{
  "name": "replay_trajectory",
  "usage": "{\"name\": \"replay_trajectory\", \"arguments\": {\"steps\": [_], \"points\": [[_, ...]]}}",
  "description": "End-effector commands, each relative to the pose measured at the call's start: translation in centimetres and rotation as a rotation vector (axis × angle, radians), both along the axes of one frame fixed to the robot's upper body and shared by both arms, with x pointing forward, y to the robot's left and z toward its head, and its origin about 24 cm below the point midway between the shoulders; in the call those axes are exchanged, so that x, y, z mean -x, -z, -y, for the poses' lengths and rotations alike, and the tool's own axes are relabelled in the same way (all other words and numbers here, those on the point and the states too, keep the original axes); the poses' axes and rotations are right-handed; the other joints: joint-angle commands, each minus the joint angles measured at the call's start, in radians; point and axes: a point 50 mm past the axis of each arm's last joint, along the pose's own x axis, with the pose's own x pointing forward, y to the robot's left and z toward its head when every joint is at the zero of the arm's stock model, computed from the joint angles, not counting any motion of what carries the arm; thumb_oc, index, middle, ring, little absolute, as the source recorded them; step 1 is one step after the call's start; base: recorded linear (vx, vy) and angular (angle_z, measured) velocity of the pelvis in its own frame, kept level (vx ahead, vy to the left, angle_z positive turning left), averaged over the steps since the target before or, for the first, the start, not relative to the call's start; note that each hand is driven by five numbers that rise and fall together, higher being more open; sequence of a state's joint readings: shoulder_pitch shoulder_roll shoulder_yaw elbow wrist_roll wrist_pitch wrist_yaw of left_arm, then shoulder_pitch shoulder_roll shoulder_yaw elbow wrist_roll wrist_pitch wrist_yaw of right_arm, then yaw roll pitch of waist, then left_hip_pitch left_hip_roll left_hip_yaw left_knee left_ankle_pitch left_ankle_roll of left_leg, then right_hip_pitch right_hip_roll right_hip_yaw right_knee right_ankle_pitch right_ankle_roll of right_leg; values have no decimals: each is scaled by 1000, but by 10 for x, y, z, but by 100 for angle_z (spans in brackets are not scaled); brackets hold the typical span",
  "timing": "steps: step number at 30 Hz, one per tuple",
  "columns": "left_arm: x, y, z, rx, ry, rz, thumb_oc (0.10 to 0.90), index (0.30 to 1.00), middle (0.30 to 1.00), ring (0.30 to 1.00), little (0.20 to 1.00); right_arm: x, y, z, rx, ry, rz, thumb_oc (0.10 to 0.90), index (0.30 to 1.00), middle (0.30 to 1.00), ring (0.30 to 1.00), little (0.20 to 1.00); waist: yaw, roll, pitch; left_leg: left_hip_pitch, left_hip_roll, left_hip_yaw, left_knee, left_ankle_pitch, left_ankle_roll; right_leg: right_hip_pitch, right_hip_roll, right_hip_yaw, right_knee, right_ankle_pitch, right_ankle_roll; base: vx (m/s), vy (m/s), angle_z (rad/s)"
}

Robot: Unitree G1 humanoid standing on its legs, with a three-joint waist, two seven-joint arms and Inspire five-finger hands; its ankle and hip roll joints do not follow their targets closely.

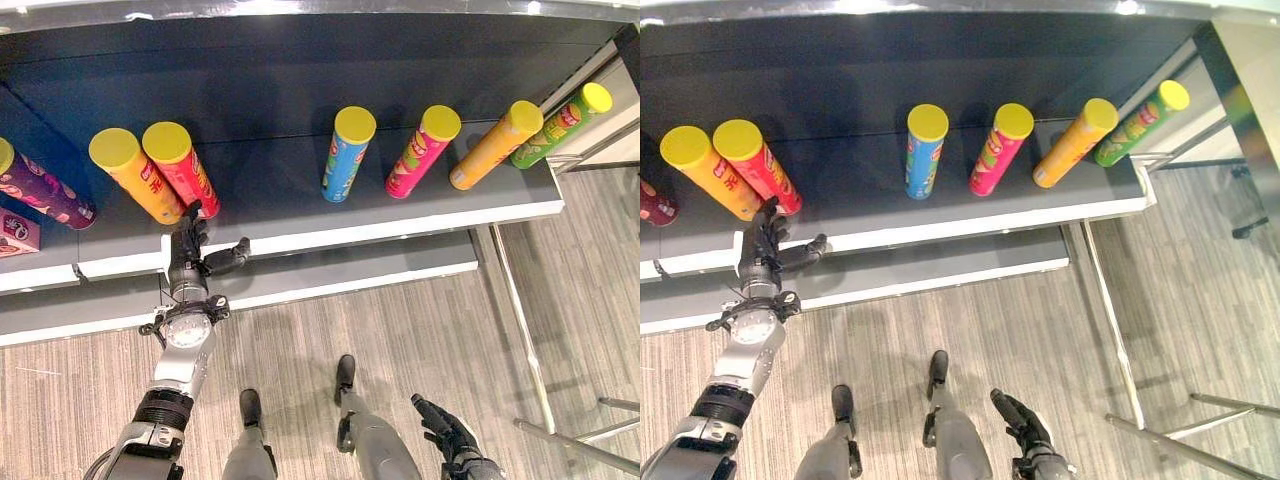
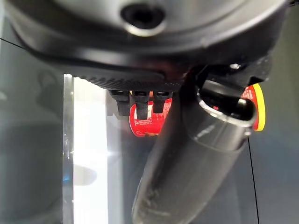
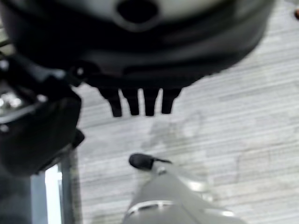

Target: Put the goods on the table back onto the shelves and tidy them up.

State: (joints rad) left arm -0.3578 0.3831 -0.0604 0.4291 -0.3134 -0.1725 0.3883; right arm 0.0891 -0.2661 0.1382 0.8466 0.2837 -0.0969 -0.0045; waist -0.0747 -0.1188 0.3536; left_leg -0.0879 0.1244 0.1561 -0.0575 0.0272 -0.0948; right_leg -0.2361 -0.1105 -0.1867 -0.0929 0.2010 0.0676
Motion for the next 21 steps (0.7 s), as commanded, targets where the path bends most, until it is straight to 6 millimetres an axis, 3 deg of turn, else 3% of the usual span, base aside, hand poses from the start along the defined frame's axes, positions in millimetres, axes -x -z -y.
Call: {"name": "replay_trajectory", "arguments": {"steps": [1, 9, 21], "points": [[-9, -57, -16, -56, -51, 266, 800, 900, 900, 900, 900, 7, -4, 10, 53, -16, 22, 800, 900, 900, 900, 900, 6, -40, -53, -81, 81, -78, 68, -30, -80, 74, -163, 34, 31, -88, 184, 0, 0, 0], [-13, -68, -29, -73, -117, 285, 800, 900, 900, 900, 900, 6, -5, 10, 56, -25, 25, 800, 900, 900, 900, 900, 3, -52, -50, -89, 80, -79, 71, -30, -81, 69, -162, 30, 31, -84, 185, 0, 0, 0], [-21, -86, -31, -78, -123, 326, 800, 900, 900, 900, 900, 4, -5, 9, 59, -39, 30, 800, 900, 900, 900, 900, -7, -60, -48, -94, 82, -77, 74, -30, -82, 63, -160, 33, 32, -80, 186, 0, 0, 0]]}}
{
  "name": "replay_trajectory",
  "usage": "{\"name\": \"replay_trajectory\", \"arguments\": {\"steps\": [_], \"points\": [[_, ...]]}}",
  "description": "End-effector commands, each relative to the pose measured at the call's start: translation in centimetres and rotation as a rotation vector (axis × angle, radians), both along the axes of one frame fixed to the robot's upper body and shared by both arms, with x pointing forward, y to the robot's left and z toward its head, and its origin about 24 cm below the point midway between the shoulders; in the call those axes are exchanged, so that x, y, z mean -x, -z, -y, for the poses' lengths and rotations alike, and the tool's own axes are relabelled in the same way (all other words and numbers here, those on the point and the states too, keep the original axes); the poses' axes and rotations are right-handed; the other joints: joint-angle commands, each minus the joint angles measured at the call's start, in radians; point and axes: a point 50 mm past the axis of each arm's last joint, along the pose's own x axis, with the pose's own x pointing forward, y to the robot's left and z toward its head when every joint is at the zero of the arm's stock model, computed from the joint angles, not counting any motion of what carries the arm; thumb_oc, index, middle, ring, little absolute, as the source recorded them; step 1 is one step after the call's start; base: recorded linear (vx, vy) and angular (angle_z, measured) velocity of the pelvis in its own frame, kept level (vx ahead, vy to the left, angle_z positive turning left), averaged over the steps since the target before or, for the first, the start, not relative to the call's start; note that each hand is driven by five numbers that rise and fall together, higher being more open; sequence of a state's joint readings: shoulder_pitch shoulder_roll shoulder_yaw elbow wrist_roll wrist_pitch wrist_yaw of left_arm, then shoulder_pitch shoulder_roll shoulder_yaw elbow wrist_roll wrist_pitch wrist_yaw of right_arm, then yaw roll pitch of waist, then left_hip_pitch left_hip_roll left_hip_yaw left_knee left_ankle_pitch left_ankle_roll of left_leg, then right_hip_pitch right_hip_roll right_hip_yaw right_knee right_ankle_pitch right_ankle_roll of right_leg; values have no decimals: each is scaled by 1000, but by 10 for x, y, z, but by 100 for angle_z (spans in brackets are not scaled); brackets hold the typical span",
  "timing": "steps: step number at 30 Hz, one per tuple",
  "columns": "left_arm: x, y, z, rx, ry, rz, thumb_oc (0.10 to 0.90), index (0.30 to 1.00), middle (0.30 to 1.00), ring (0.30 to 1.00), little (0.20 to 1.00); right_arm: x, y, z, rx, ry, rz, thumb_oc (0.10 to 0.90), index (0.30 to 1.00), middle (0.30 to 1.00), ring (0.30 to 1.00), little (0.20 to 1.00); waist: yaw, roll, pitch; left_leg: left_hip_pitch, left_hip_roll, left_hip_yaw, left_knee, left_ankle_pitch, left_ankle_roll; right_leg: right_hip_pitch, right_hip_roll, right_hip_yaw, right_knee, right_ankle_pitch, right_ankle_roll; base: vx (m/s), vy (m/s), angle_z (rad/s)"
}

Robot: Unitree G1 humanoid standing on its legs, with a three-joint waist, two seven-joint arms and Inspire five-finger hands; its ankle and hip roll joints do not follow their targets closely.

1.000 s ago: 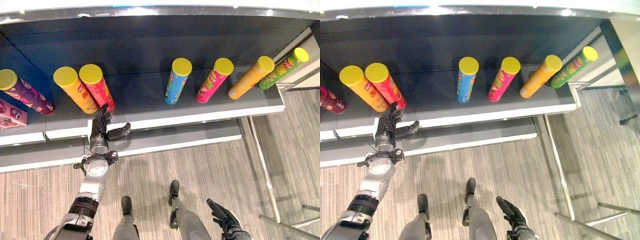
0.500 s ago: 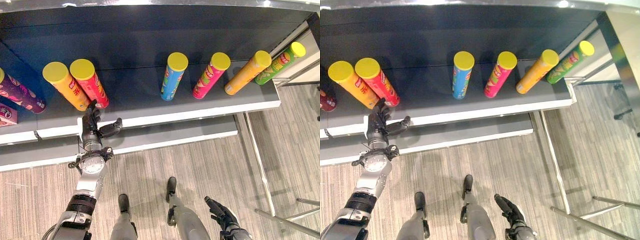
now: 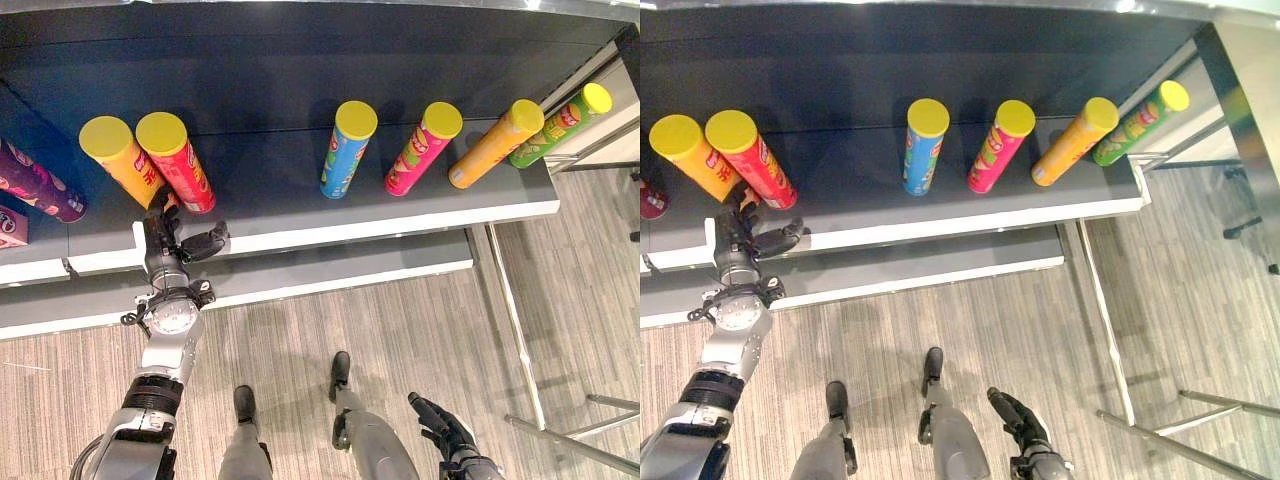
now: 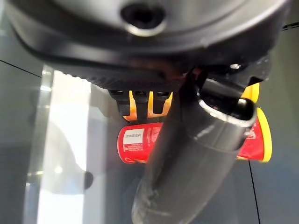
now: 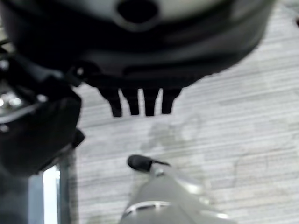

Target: Put the goods on the table back onto the shelves and tidy them up.

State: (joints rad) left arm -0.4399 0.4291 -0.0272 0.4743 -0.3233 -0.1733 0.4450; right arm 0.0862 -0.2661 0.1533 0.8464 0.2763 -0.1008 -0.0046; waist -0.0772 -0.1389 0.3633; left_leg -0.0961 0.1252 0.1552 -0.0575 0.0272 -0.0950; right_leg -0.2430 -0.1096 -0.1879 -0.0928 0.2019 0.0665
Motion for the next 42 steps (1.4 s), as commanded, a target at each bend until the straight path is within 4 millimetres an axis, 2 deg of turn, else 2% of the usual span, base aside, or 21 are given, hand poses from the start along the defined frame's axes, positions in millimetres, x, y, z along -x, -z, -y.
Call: {"name": "replay_trajectory", "arguments": {"steps": [1, 6, 18, 42], "points": [[-11, -63, -12, -77, -26, 264, 800, 900, 900, 900, 900, 4, -5, 11, 58, -23, 28, 800, 900, 900, 900, 900, -7, -41, -56, -88, 82, -76, 75, -29, -82, 67, -161, 36, 33, -81, 187, 0, 0, 0], [-15, -72, -12, -98, -23, 276, 800, 900, 900, 900, 900, 2, -7, 12, 61, -32, 36, 800, 900, 900, 900, 900, -12, -45, -54, -95, 82, -75, 79, -29, -81, 59, -161, 40, 35, -79, 188, 0, 0, 0], [-18, -75, -6, -110, -6, 282, 800, 900, 900, 900, 900, 0, -8, 11, 63, -46, 43, 800, 900, 900, 900, 900, -16, -45, -46, -109, 82, -80, 97, -34, -80, 50, -162, 41, 43, -81, 188, 0, 0, 0], [-31, -86, -12, -160, -34, 251, 800, 900, 900, 900, 900, 5, -5, 10, 62, -48, 28, 800, 900, 900, 900, 900, -46, -62, -44, -132, 87, -73, 119, -37, -81, 23, -158, 58, 50, -76, 190, 0, 0, 0]]}}
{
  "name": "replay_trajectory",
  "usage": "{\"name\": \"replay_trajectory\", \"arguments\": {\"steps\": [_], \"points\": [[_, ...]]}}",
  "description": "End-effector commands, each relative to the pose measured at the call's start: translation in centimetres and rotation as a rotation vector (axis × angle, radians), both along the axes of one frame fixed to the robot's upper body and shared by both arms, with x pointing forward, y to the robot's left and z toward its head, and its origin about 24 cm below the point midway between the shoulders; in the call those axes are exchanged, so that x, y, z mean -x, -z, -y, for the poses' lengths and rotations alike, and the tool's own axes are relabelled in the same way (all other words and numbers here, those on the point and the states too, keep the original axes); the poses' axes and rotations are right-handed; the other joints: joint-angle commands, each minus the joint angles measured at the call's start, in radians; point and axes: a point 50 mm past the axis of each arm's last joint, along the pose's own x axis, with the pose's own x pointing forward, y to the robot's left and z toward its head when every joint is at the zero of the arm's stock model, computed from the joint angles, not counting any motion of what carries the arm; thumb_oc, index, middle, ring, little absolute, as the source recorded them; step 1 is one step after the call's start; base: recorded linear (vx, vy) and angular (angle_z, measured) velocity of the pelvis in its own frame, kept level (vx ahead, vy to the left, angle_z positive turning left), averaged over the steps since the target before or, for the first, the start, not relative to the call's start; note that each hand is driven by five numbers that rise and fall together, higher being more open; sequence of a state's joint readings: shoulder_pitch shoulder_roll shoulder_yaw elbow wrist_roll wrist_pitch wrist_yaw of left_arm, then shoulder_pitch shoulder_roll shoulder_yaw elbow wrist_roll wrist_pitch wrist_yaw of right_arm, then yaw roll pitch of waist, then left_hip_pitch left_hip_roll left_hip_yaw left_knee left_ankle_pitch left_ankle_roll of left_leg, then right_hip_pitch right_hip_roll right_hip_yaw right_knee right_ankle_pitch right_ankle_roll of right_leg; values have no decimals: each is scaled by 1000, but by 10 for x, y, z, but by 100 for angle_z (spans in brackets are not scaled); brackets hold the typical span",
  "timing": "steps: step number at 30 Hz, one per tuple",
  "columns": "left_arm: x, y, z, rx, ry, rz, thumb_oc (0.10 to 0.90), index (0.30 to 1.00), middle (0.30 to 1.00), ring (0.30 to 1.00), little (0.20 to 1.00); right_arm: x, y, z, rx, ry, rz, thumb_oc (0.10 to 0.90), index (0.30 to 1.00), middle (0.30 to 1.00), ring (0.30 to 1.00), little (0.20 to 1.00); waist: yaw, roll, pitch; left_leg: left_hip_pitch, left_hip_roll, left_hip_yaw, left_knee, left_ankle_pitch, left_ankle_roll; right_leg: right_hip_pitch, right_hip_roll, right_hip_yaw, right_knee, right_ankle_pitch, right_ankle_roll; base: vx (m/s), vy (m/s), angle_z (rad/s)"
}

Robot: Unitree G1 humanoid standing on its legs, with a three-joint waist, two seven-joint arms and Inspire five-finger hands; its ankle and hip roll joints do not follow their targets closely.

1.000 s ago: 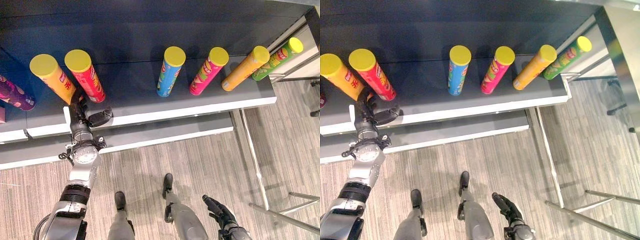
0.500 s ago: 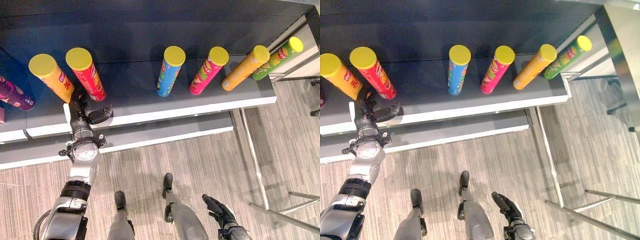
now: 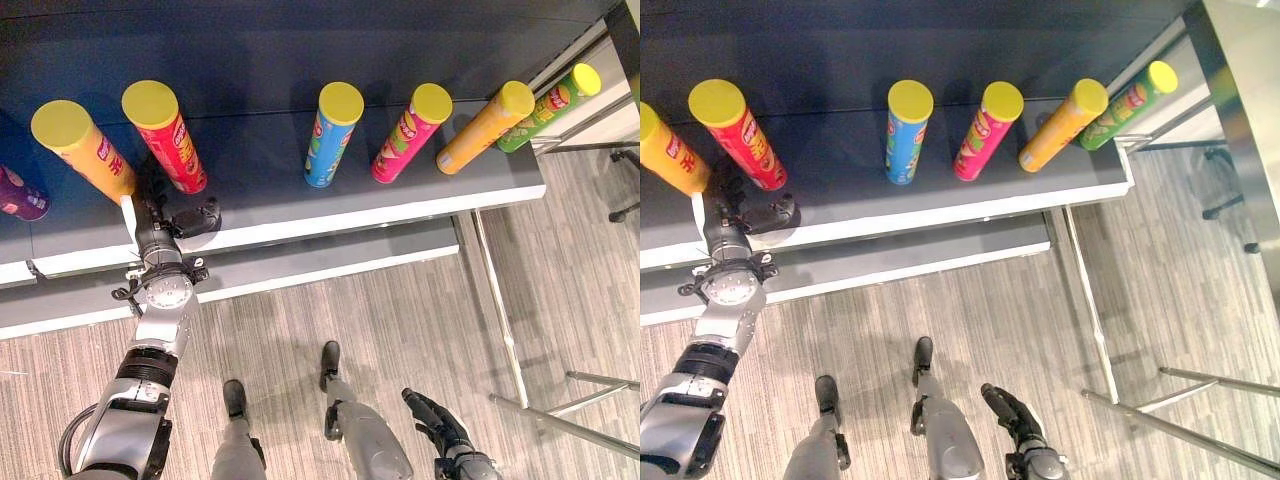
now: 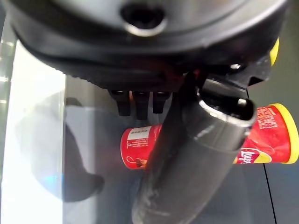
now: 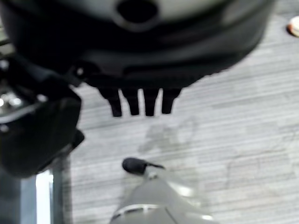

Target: Put the goods on the table back onto the shelves and tidy them up.

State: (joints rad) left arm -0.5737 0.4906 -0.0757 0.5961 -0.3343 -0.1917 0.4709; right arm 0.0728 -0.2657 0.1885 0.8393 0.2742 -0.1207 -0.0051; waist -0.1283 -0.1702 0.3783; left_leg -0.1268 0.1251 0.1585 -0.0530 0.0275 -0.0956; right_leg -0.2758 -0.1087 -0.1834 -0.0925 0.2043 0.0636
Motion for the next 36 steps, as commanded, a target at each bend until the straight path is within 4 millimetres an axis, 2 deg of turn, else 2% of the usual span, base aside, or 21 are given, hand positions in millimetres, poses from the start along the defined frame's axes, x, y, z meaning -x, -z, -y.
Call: {"name": "replay_trajectory", "arguments": {"steps": [1, 19, 30, 36], "points": [[-11, -62, -5, -111, -2, 217, 800, 900, 900, 900, 900, 12, -3, 16, 62, -7, 0, 800, 900, 900, 900, 900, 4, -32, -57, -102, 88, -75, 117, -38, -80, 54, -158, 55, 51, -77, 193, 0, 0, 0], [-19, -83, -16, -179, -26, 210, 800, 900, 900, 900, 900, 11, -4, 16, 55, -19, 10, 800, 900, 900, 900, 900, -19, -47, -54, -130, 93, -73, 147, -45, -80, 29, -153, 70, 62, -73, 196, -1, -1, -1], [-23, -96, -14, -205, -11, 231, 800, 900, 900, 900, 900, 12, -4, 18, 55, -15, 10, 800, 900, 900, 900, 900, -30, -54, -51, -150, 92, -74, 163, -47, -81, 20, -151, 75, 62, -69, 197, -2, -1, -2], [-23, -97, -11, -207, 4, 237, 800, 900, 900, 900, 900, 12, -4, 16, 48, -20, 12, 800, 900, 900, 900, 900, -30, -55, -48, -154, 91, -75, 171, -50, -80, 20, -151, 77, 65, -70, 197, 0, 0, 0]]}}
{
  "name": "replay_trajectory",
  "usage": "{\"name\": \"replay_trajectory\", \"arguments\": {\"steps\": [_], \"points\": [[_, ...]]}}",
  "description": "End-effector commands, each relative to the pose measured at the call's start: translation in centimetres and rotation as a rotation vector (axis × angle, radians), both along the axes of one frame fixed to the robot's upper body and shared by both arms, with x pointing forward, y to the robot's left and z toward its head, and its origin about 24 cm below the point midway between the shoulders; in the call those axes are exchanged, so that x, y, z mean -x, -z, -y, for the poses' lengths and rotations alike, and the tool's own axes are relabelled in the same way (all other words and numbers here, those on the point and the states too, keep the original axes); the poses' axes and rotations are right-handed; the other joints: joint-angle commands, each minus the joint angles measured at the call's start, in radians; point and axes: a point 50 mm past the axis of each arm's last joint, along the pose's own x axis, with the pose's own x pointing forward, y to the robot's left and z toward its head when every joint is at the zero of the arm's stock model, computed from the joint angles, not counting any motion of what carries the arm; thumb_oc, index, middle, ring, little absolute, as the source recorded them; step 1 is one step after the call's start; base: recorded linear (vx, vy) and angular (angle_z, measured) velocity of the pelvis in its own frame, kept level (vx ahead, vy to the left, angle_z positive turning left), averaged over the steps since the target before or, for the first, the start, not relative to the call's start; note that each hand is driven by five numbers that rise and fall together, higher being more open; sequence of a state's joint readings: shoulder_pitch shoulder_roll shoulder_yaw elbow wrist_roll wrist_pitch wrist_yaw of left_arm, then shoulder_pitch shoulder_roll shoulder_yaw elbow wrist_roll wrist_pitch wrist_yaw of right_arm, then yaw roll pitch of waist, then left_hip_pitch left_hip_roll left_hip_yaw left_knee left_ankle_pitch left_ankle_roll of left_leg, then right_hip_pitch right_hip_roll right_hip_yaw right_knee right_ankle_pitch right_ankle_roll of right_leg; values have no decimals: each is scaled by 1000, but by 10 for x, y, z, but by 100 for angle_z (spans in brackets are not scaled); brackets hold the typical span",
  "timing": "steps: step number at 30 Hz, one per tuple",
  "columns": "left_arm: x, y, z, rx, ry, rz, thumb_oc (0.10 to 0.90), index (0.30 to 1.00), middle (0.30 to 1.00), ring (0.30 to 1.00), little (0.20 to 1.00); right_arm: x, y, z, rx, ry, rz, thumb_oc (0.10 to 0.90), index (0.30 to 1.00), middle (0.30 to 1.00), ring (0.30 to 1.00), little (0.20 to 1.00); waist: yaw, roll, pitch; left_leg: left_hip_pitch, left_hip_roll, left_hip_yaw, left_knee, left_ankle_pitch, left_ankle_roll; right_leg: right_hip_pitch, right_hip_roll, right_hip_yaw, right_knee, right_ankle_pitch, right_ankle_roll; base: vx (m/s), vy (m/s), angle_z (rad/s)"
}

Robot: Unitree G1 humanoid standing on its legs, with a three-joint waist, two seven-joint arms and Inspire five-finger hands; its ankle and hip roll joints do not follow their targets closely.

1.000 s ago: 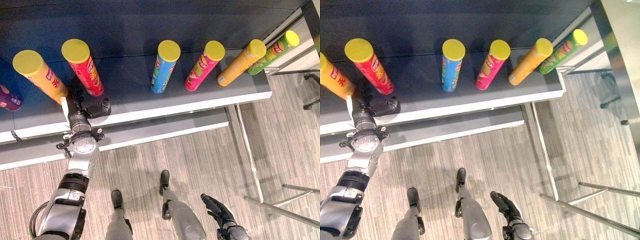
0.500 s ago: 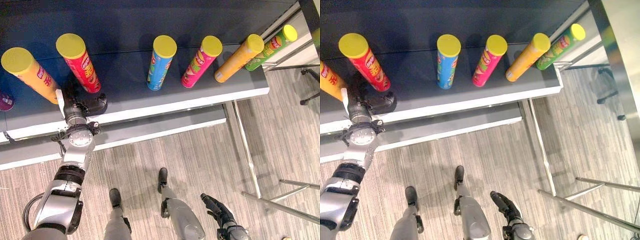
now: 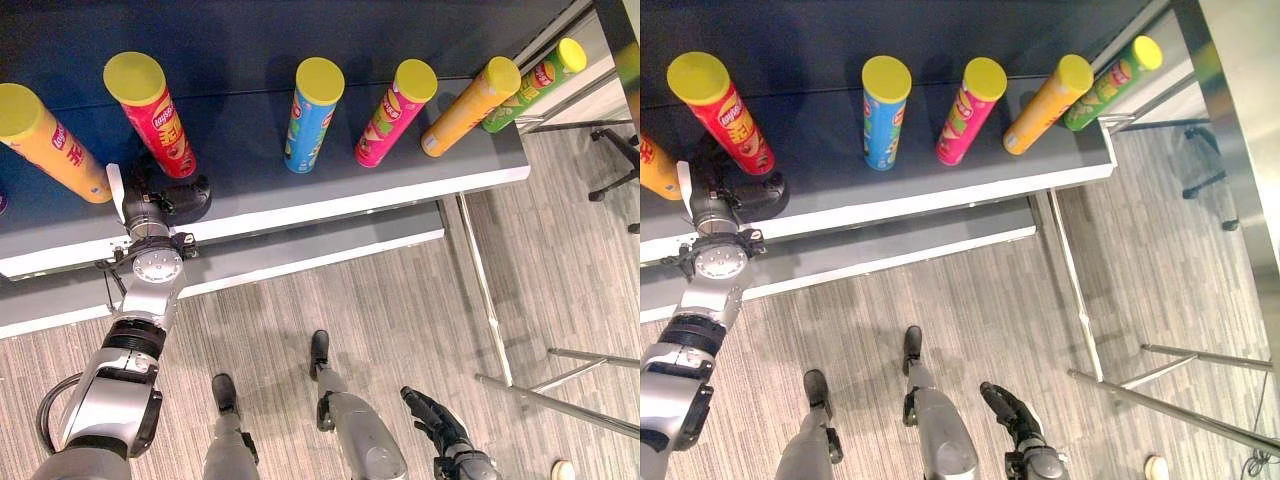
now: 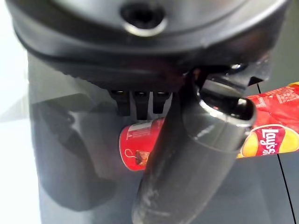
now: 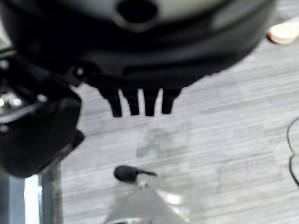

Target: Put the goods on the table back onto the shelves and tidy them up.

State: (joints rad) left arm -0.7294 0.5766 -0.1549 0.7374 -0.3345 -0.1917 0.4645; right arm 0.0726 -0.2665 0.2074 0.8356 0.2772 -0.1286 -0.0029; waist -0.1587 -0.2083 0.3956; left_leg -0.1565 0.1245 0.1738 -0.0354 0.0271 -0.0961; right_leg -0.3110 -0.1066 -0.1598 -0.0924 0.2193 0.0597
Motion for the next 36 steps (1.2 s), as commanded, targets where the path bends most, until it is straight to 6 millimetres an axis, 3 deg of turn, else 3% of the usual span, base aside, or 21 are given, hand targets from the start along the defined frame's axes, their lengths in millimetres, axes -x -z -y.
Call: {"name": "replay_trajectory", "arguments": {"steps": [1, 16, 36], "points": [[-5, -65, 2, -104, 43, 233, 800, 900, 900, 900, 900, 14, -3, 20, 55, 1, 3, 800, 900, 900, 900, 900, 1, -16, -66, -125, 91, -91, 155, -50, -79, 55, -154, 53, 66, -85, 201, 0, 0, 0], [-4, -44, 24, -54, 116, 223, 800, 900, 900, 900, 900, 15, -2, 19, 59, 9, -1, 800, 900, 900, 900, 900, 8, -6, -67, -122, 84, -93, 158, -53, -78, 63, -159, 48, 71, -92, 197, 0, 0, 0], [-5, -30, 29, -26, 131, 188, 800, 900, 900, 900, 900, 19, 0, 18, 60, 20, -15, 800, 900, 900, 900, 900, 10, -6, -67, -128, 84, -96, 154, -46, -78, 61, -159, 46, 69, -88, 197, 0, 0, 0]]}}
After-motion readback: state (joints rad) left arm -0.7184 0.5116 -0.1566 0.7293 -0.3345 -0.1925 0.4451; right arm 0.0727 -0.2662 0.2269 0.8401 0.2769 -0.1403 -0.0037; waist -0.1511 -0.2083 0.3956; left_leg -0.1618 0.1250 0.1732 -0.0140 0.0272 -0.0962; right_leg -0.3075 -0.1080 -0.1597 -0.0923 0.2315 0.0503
